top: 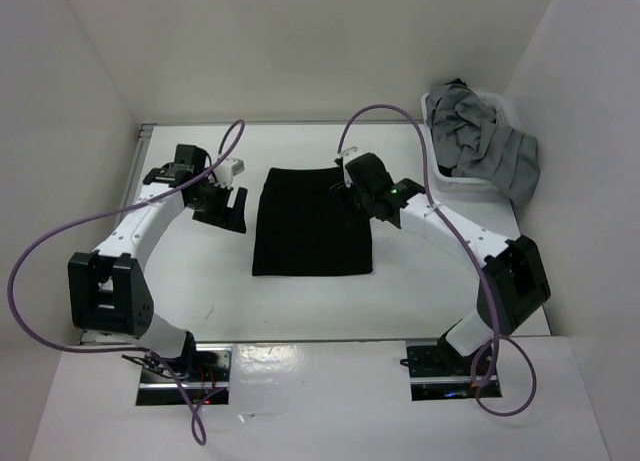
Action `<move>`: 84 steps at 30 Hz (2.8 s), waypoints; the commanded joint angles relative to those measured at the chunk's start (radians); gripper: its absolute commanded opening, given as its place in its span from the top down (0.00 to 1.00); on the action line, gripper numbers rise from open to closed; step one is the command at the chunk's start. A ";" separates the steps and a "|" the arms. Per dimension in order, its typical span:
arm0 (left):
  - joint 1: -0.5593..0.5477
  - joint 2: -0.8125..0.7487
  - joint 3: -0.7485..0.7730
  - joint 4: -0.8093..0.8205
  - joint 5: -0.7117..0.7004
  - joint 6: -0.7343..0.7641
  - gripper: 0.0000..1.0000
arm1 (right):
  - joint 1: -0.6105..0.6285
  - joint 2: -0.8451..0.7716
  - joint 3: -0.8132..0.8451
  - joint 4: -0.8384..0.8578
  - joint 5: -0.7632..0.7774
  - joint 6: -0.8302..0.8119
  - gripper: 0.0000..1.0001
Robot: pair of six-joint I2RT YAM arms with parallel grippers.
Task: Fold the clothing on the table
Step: Flatten the skirt out, then fold the skirt
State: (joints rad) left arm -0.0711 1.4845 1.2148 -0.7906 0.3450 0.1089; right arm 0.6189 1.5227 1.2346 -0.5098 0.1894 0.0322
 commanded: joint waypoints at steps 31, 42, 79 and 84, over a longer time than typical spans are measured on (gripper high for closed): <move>0.008 0.887 0.893 0.103 0.166 0.000 0.35 | -0.395 0.685 0.568 0.063 -0.507 -0.155 0.39; -0.012 0.999 1.005 0.077 0.153 0.000 0.37 | -0.395 0.714 0.618 0.063 -0.571 -0.155 0.39; -0.061 1.034 1.037 0.019 0.192 0.037 0.54 | -0.413 0.910 0.858 0.024 -0.633 -0.155 0.47; -0.061 1.025 1.026 0.019 0.201 0.037 0.55 | -0.432 0.919 0.878 0.014 -0.633 -0.155 0.50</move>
State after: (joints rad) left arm -0.1307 2.5473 2.2684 -0.7410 0.5308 0.1287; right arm 0.2089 2.4397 2.0556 -0.4885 -0.4278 -0.1139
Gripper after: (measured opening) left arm 0.454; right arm 0.499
